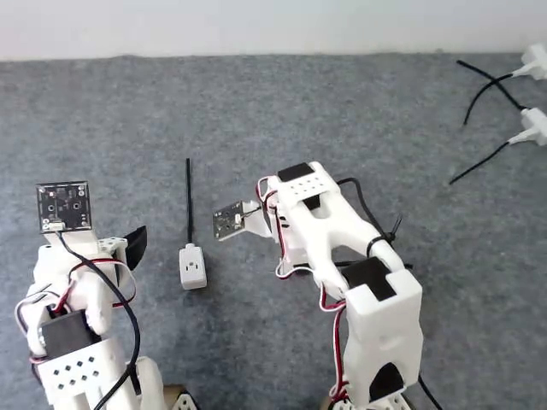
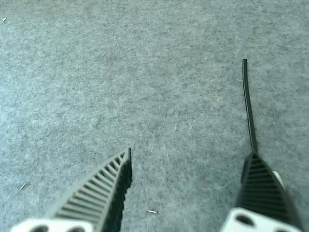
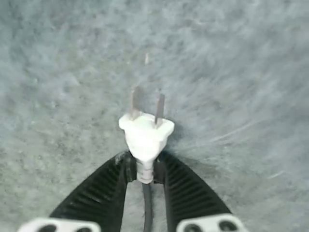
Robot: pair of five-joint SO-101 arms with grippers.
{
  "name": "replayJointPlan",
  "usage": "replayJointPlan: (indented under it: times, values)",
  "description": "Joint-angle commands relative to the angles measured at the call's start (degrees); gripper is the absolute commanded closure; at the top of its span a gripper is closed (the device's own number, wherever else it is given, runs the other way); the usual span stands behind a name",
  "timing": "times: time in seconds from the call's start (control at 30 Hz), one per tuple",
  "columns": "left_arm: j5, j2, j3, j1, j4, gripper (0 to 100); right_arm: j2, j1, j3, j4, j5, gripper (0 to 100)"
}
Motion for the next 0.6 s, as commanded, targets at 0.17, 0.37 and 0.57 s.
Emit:
replayJointPlan:
  times: [0.17,0.37,0.57]
  values:
    - [-0.7,-0.09,-2.51,0.18,0.44,65,1.27,-0.48,-3.78,2.07,-5.45,98.8]
    - [-0.7,-0.09,-2.68,3.52,0.53,65,-6.29,-1.54,-4.22,4.7,-8.97,98.8]
    - [-0.7,-0.09,-3.82,7.65,0.62,65,-19.03,-3.12,-4.31,7.52,-11.25,98.8]
